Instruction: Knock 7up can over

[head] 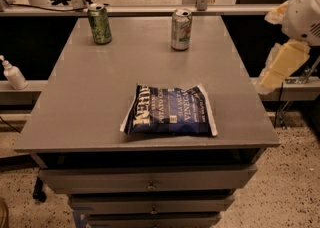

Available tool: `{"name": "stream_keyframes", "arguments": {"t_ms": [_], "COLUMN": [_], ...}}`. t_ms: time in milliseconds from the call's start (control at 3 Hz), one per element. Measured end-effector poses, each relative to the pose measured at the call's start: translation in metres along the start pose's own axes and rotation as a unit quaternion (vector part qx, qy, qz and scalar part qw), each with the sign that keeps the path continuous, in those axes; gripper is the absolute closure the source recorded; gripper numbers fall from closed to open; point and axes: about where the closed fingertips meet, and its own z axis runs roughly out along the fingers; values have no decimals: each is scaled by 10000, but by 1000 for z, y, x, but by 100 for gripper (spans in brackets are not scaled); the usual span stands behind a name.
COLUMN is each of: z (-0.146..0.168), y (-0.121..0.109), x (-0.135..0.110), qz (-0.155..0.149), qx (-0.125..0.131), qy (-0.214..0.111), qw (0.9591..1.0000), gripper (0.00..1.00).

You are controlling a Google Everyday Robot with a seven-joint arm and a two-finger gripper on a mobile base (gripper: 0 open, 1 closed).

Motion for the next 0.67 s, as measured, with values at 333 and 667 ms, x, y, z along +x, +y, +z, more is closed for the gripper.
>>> {"name": "stream_keyframes", "arguments": {"t_ms": [333,667], "z": [26,57], "y": [-51,-93], "x": [-2,-12], "qz": [379,846], "qx": [308,401], "qy": [-581,-1268], "qw": [9971,9875], "gripper": [0,0]}}
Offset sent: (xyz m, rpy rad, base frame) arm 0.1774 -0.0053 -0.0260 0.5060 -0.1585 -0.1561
